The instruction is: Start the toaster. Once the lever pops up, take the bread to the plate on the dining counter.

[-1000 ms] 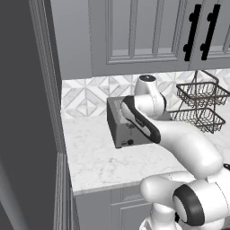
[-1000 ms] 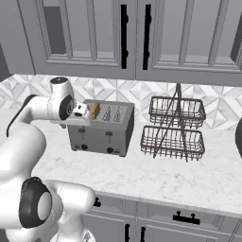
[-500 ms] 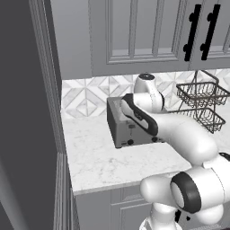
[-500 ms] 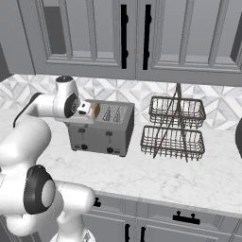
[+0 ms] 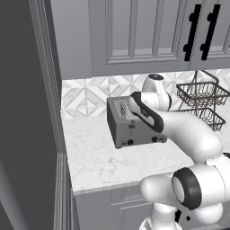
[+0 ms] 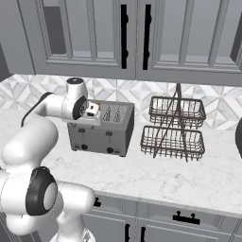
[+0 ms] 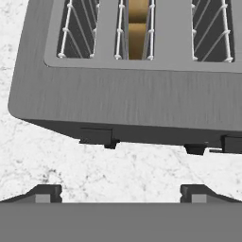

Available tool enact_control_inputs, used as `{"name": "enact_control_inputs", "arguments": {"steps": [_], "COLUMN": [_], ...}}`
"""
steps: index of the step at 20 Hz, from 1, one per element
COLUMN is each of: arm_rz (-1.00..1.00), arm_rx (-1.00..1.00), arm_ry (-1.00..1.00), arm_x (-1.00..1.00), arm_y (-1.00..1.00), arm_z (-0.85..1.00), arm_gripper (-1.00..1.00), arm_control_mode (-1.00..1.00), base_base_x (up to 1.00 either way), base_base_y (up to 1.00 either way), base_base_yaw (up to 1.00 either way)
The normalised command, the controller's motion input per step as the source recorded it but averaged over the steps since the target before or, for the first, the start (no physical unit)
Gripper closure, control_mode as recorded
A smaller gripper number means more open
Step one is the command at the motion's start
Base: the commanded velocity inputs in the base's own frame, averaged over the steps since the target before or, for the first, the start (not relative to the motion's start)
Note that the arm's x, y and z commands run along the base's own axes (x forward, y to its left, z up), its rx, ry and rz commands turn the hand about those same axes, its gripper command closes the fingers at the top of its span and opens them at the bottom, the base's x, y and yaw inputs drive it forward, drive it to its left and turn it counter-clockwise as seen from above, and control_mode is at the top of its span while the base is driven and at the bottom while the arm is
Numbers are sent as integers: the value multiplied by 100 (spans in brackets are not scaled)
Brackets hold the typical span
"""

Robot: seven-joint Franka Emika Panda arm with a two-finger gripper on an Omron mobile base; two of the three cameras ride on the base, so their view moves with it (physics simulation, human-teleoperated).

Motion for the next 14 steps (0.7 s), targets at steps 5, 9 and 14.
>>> {"name": "enact_control_inputs", "arguments": {"steps": [5,9,14], "arm_rz": [0,0,0], "arm_rx": [0,0,-3], "arm_ry": [0,0,0], "arm_x": [20,14,1], "arm_y": [0,0,9], "arm_z": [-3,-22,-32], "arm_gripper": [-100,-100,-100], "arm_control_mode": [-100,-100,-100], "base_base_x": [0,0,0], "base_base_y": [0,0,0], "base_base_yaw": [0,0,0]}}
